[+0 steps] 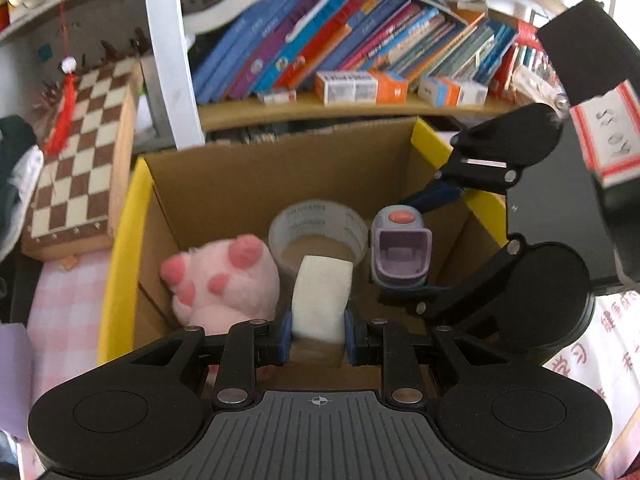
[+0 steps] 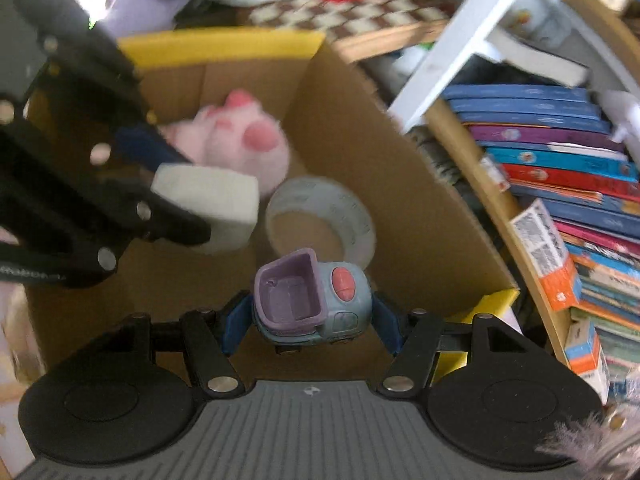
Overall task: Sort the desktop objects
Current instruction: 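Carry the eraser and truck with both tools over the yellow box, then open the left tool releasing the eraser while the right tool drops the truck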
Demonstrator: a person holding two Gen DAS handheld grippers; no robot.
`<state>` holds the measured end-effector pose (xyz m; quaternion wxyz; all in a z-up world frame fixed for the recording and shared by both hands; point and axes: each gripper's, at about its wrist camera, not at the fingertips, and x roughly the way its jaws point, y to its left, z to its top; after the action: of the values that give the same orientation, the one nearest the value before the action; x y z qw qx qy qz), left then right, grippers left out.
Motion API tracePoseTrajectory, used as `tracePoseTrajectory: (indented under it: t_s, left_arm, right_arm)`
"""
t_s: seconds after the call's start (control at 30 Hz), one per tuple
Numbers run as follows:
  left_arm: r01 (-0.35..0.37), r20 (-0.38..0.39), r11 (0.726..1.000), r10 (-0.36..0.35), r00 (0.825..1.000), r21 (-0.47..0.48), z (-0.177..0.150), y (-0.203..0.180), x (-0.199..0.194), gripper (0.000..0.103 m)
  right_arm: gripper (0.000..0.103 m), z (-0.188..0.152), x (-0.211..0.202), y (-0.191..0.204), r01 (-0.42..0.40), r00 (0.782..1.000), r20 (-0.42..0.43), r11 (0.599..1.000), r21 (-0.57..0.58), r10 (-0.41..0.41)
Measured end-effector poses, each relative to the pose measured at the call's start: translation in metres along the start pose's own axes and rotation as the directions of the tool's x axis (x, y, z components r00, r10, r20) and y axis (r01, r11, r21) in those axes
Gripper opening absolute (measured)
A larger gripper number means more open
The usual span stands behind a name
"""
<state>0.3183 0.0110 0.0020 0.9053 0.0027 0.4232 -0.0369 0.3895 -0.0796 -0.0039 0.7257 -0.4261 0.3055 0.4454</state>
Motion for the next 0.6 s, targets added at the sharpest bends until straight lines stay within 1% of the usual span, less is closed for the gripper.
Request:
tracePoseTrajectory:
  t_s: [0.2,0.4,0.43,0.53,0.6]
  left_arm:
    - [0.010,-0.046,1.000,-0.011,0.999,-0.013,-0.004,0.001,0.009,0.024]
    - [0.015,-0.063,1.000,-0.015,0.998,-0.004,-0.004,-0.001,0.012,0.024]
    - [0.014,-0.063,1.000,-0.014,0.998,-0.005,-0.004,-0.001,0.013,0.024]
    - [0.014,-0.065,1.000,-0.015,0.998,-0.011,-0.006,0.000,0.014,0.024]
    - [0.013,-0.066,1.000,-0.014,0.998,-0.015,-0.006,0.001,0.015,0.024]
  right_arm:
    - [0.062,0.006,0.008,0.002,-0.012,0.999,-0.039,0.996,-0.085,0.009]
    - [0.062,0.012,0.018,0.013,-0.070,0.994,-0.093,0.976,-0.206,0.052]
    - [0.062,0.012,0.019,0.015,-0.070,0.994,-0.099,0.973,-0.221,0.049]
    - [0.062,0.009,0.018,0.019,-0.077,0.992,-0.113,0.966,-0.246,0.050]
    - [0.062,0.008,0.017,0.018,-0.081,0.992,-0.111,0.968,-0.237,0.056]
